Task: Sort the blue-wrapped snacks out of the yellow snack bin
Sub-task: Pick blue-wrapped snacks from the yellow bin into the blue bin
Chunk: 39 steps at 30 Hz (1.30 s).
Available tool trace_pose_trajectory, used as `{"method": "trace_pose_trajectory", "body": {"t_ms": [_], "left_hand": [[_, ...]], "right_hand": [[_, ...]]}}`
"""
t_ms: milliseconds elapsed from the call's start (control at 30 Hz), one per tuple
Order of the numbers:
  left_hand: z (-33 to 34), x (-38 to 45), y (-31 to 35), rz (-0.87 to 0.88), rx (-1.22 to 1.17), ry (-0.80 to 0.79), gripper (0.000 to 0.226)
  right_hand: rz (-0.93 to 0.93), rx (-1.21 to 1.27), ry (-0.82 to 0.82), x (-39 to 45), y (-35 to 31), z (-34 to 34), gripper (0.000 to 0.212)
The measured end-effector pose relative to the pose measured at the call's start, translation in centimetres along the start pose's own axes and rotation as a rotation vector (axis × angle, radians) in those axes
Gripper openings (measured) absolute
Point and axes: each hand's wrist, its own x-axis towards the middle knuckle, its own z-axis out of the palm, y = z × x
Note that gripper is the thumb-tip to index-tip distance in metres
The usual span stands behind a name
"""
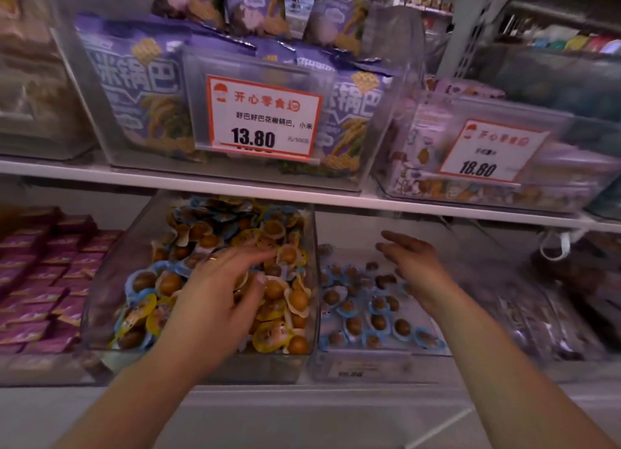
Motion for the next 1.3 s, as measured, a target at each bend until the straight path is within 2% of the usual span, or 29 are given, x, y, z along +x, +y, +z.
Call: {"method": "trace_pose_trajectory", "body": {"t_ms": [100, 200, 267, 367, 433, 533, 667, 733, 800, 933, 1067, 1233, 1300], "left_hand": [[-1.0, -0.3, -1.0, -0.021, 0.009, 0.046, 0.028], [-2.6, -0.6, -2.1, -0.081, 0.025, 0.188, 0.025], [-4.3, -0.9, -2.7, -0.113, 0.031, 0.292, 0.024], [-7.0, -1.6, -3.4, -0.155, 0.035, 0.383, 0.027], [-8.4, -2.2, -4.1, -0.188, 0.077, 0.409, 0.029], [-9.2, -3.1, -5.0, -0.248, 0.107, 0.389, 0.030], [-9.9, -3.7, -5.5, -0.270, 0.050, 0.357, 0.038], [-10.5, -3.5, -5.5, -0.305, -0.012, 0.401, 0.040], [-11.0, -3.4, -5.7, -0.353, -0.067, 0.425, 0.036], [-11.5, -3.1, -5.9, -0.425, -0.166, 0.423, 0.030], [-11.5, -3.1, -6.0, -0.478, -0.190, 0.393, 0.027], [-11.3, -3.1, -6.3, -0.519, -0.183, 0.340, 0.026], [-11.1, -3.1, -6.2, -0.530, -0.201, 0.333, 0.026]], "right_hand": [[-0.027, 0.053, 0.047, 0.6, 0.1, -0.2, 0.021], [-0.139, 0.141, 0.065, -0.5, -1.1, 1.2, 0.025], [-0.271, 0.103, 0.067, -1.9, -2.2, 2.6, 0.029], [-0.530, -0.099, 0.034, -4.9, -4.1, 4.9, 0.038], [-0.659, -0.187, -0.060, -7.1, -5.0, 7.2, 0.035], [-0.695, -0.320, -0.333, -9.2, -6.0, 12.5, 0.031], [-0.794, -0.845, -0.617, -8.1, -6.5, 20.8, 0.058], [-0.739, -1.033, -0.660, -6.9, -6.9, 23.3, 0.065], [-0.689, -1.105, -0.666, -5.8, -7.1, 24.4, 0.064], [-0.728, -1.095, -0.643, -5.2, -7.4, 24.2, 0.054], [-0.679, -1.030, -0.605, -4.8, -7.8, 23.3, 0.036], [-0.695, -0.792, -0.443, -5.8, -9.5, 23.8, 0.027], [-0.718, -0.734, -0.503, -7.3, -10.1, 25.1, 0.026]]}}
